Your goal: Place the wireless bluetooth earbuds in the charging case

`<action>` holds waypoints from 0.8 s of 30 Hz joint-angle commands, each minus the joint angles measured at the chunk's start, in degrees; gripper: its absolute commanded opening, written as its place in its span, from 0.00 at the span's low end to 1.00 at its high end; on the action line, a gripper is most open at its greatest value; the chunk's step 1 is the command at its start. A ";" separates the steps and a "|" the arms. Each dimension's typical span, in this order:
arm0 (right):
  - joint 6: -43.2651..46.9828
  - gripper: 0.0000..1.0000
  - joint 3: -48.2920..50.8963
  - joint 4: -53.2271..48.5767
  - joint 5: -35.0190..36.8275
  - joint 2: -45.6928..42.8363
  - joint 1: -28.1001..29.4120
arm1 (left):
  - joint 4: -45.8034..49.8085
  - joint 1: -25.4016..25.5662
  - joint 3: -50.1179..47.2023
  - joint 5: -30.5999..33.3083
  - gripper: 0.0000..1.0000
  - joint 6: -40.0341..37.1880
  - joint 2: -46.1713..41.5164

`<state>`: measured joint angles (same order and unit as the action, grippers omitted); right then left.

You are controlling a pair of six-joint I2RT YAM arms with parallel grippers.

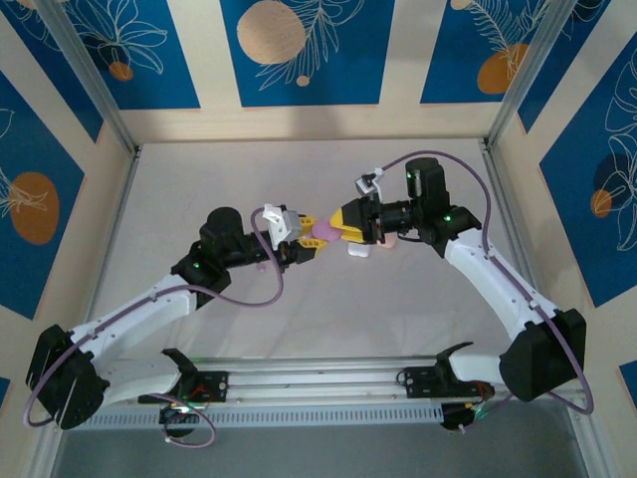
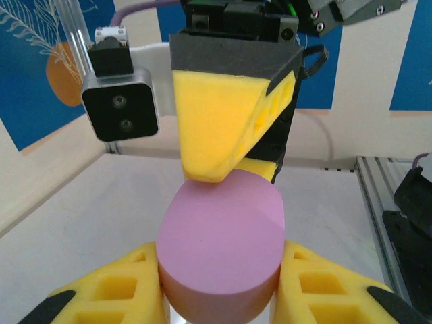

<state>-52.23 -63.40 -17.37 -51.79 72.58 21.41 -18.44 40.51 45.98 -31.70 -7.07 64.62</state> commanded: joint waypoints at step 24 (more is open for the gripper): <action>-4.52 0.17 3.80 6.66 -4.30 -0.43 1.39 | 0.10 0.01 -0.23 0.53 0.47 -1.61 -2.04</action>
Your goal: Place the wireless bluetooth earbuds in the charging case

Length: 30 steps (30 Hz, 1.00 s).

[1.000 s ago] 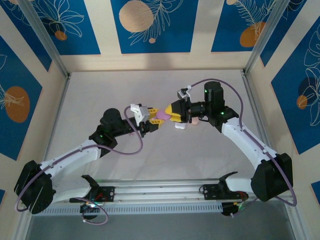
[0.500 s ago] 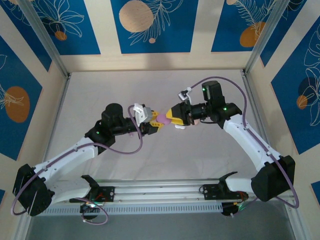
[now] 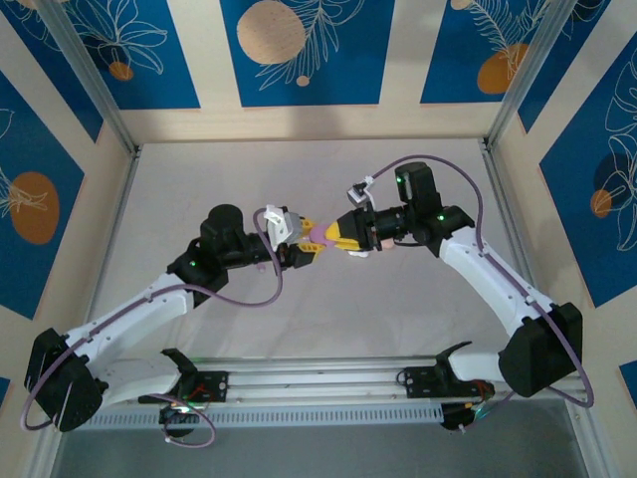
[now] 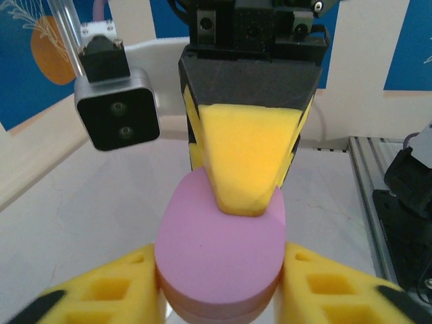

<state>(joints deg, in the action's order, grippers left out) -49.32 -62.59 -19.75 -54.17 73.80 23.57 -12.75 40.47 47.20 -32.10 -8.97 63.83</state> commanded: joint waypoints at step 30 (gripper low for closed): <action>-38.39 0.17 12.39 51.15 -5.13 0.53 -0.06 | -33.77 0.03 -7.41 -0.65 0.47 13.45 4.19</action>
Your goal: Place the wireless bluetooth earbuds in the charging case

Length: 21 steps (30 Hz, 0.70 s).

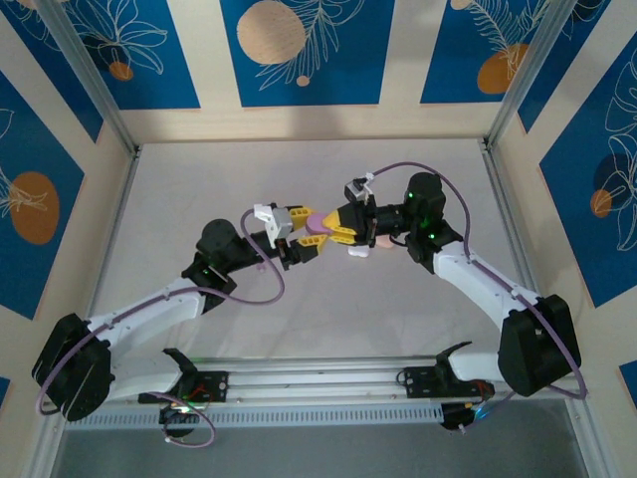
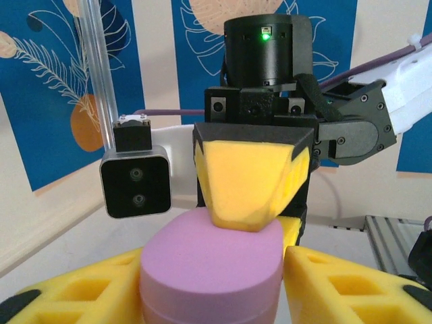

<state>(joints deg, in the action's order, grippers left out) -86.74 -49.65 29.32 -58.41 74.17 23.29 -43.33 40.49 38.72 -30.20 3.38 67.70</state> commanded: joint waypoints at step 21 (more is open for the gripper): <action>-2.74 0.17 -0.38 4.13 -0.59 0.05 0.27 | -1.28 0.10 2.15 -4.14 0.44 1.13 0.87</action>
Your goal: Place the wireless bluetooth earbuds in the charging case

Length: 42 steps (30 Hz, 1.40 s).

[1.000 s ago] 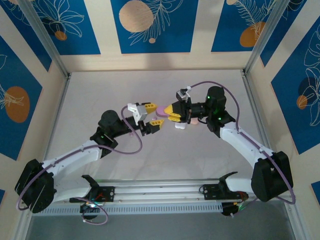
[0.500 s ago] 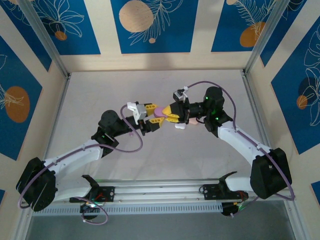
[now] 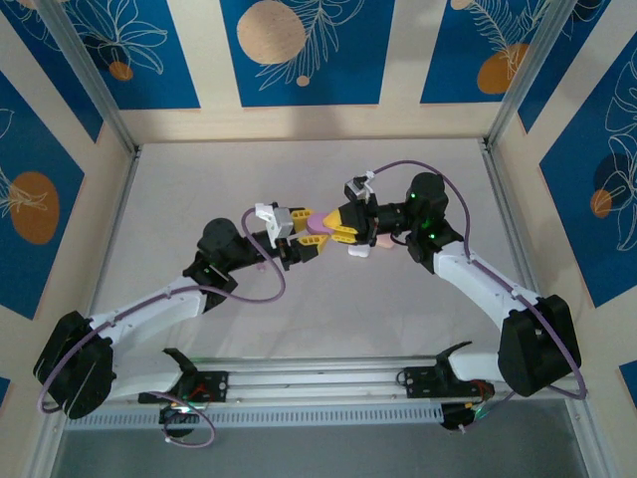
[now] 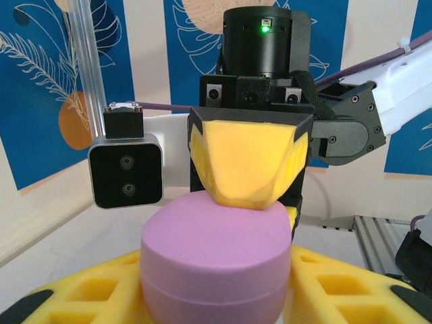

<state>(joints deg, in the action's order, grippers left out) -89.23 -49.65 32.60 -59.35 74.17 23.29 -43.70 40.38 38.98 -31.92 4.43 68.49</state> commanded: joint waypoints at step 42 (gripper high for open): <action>28.12 0.49 -7.06 -36.82 7.85 -6.65 -1.87 | -1.27 0.20 1.58 -4.88 0.20 3.88 0.36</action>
<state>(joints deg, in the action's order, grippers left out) -74.83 -52.29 15.03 -56.40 70.98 22.52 -44.69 40.21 39.05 -34.44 8.88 70.15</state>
